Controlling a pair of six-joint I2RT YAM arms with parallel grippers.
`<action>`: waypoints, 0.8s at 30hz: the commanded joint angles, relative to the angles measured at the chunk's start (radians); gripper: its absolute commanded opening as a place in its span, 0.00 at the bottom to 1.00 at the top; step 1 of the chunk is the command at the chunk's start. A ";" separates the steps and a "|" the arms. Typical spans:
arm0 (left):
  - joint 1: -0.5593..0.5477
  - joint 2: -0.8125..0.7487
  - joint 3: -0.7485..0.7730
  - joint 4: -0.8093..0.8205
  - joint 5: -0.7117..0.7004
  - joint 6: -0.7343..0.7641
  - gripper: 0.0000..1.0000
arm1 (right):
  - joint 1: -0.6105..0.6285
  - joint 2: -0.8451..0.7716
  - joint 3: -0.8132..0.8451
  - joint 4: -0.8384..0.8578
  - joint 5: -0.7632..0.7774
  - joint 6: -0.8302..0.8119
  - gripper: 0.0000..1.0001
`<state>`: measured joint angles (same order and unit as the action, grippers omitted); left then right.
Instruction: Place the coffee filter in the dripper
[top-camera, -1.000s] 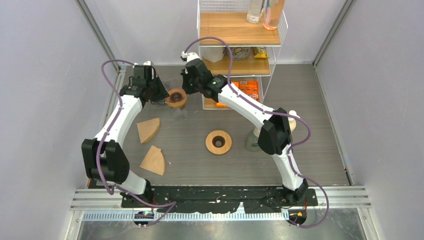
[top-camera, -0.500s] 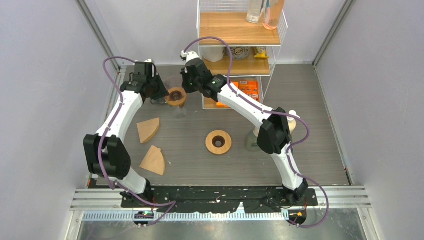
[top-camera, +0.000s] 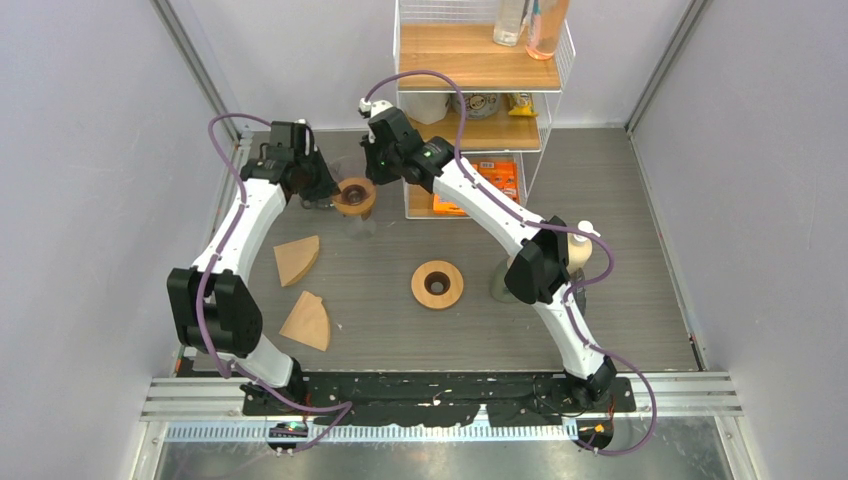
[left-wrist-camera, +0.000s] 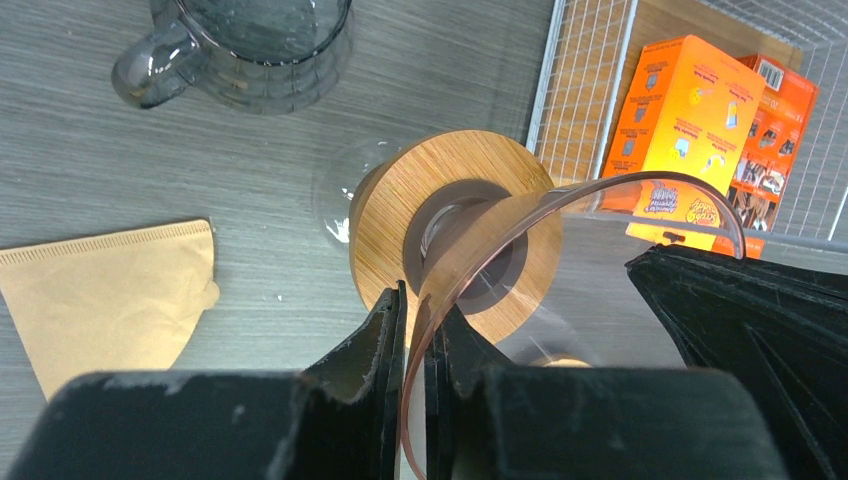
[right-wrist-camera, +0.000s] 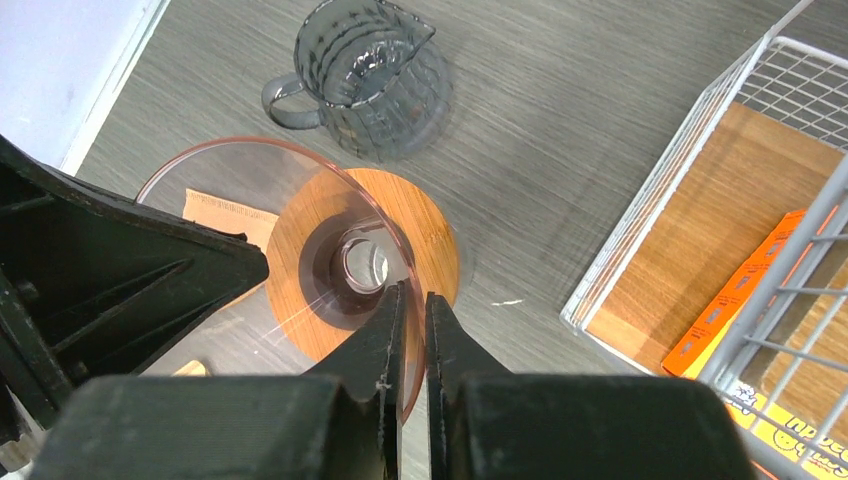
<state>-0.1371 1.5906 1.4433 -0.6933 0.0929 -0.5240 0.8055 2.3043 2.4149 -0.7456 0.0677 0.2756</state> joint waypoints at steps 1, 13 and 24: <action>-0.006 0.030 0.002 -0.119 -0.025 0.036 0.07 | 0.015 0.039 -0.033 -0.328 -0.112 -0.074 0.05; -0.006 0.031 0.069 -0.118 -0.034 0.058 0.34 | 0.015 0.055 -0.006 -0.381 -0.113 -0.107 0.05; -0.006 -0.005 0.085 -0.037 0.010 0.101 0.50 | 0.013 0.040 0.022 -0.343 -0.120 -0.077 0.06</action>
<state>-0.1448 1.6230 1.4883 -0.7856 0.0879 -0.4545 0.8082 2.3032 2.4550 -0.8425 -0.0395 0.2375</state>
